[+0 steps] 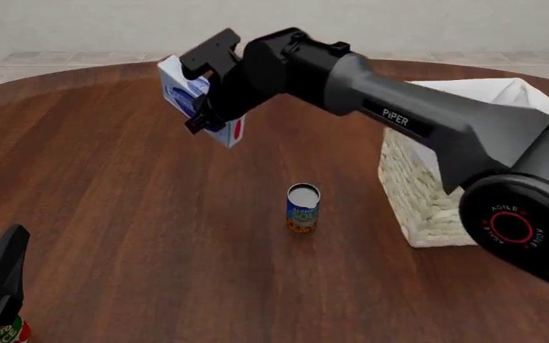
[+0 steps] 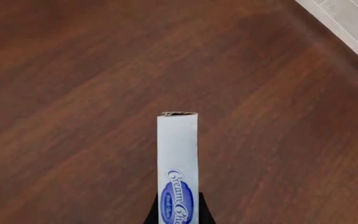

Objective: Pick up the cream cheese box, and put it in the basket.

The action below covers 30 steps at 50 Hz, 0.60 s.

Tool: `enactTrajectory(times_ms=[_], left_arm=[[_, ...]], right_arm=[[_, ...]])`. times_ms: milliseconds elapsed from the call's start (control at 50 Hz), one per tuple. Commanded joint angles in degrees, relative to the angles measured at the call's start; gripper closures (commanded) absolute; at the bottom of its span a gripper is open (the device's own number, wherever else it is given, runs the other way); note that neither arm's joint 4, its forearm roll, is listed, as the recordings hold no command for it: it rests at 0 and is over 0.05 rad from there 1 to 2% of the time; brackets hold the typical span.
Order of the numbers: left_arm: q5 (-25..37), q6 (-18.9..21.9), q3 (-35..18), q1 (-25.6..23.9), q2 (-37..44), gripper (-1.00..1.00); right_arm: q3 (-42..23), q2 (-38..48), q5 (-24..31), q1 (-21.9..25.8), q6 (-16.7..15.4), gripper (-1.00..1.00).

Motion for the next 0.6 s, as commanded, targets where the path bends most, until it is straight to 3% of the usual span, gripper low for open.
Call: enactTrajectory(times_ms=[20,600], left_arm=[[0.0,0.0,0.0,0.0,0.01,-1.0],[0.0,0.0,0.0,-0.01,0.0,-1.0]], right_arm=[[2.97,-4.08,-1.29,1.21,1.42,1.0],[5.88,-11.16,-1.52,1.84,1.13,1.0]])
